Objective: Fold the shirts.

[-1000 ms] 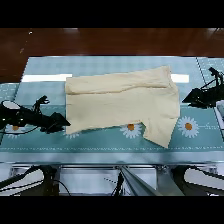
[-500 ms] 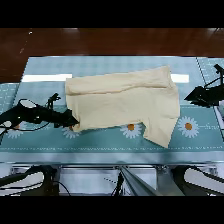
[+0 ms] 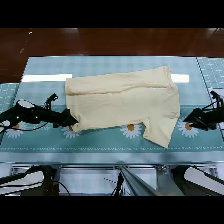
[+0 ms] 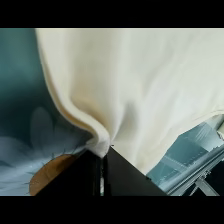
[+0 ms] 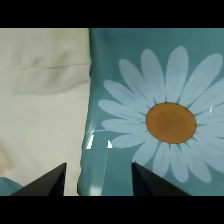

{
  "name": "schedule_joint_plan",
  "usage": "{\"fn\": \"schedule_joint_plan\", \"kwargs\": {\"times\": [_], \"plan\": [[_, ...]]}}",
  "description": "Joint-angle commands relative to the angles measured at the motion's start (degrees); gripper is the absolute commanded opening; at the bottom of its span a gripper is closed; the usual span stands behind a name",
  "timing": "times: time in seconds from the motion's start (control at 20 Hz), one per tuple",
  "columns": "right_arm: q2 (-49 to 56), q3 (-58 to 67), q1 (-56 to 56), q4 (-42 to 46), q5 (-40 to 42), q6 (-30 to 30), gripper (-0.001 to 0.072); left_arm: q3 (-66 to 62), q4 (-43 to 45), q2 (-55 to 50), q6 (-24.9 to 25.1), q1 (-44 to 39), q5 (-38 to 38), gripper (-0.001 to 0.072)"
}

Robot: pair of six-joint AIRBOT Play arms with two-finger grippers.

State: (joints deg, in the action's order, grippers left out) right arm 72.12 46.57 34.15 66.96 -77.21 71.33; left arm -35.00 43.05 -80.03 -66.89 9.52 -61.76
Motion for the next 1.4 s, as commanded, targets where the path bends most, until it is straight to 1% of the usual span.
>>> {"fn": "schedule_joint_plan", "kwargs": {"times": [0.0,0.3,0.4,0.45,0.5,0.55,0.6,0.65,0.75,0.9,1.05,1.15,1.25,1.35], "plan": [[-0.44,-6.82,-1.51,-5.99,8.41,-0.94,0.0498,0.00,0.20,-0.04,0.46,0.63,-1.05,0.0024],[-0.39,-8.72,-7.69,-8.17,21.57,2.58,0.0496,-0.02,0.17,-0.07,0.92,0.63,-1.88,0.0024],[0.35,-8.96,-11.30,-8.41,24.85,4.94,0.0495,-0.04,0.20,-0.07,0.92,0.63,-1.88,0.0024],[1.25,-8.96,-13.22,-8.44,25.81,6.45,0.0472,-0.13,0.17,-0.07,0.94,0.63,-1.88,0.0024],[2.19,-8.94,-15.04,-8.44,26.49,7.82,0.0381,-0.35,0.17,-0.04,0.94,0.63,-1.88,0.0024],[2.49,-8.87,-16.26,-8.55,26.40,7.98,0.0232,-0.83,0.17,-0.04,1.11,0.70,-1.95,0.0024],[1.97,-8.37,-16.90,-8.37,25.49,7.89,0.0055,-1.53,0.20,0.04,1.36,0.87,-2.10,0.0024],[0.52,-7.26,-16.81,-8.07,23.87,7.26,0.0040,-2.69,0.17,0.35,1.33,1.36,-2.29,0.0024],[-4.22,-3.37,-15.34,-7.28,22.03,5.11,0.0037,-5.97,-0.02,1.92,1.33,2.54,-3.26,0.0024],[-11.50,4.90,-13.86,-7.37,22.25,3.74,0.0036,-12.70,-1.75,5.79,1.33,3.67,-5.44,0.0024],[-11.54,10.91,-16.39,-8.50,23.10,3.23,0.0036,-18.34,-5.55,8.17,1.31,3.32,-5.86,0.0024],[-9.57,11.93,-19.74,-8.59,28.15,3.28,0.0036,-20.48,-9.33,8.04,1.64,2.62,-5.31,0.0024],[-6.62,11.93,-22.51,-9.62,35.91,4.09,0.0036,-21.07,-9.92,7.87,1.97,2.05,-2.45,0.0024],[-2.47,11.93,-24.65,-15.45,43.82,4.02,0.0036,-21.09,-9.94,6.95,1.92,1.99,2.21,0.0024]]}}
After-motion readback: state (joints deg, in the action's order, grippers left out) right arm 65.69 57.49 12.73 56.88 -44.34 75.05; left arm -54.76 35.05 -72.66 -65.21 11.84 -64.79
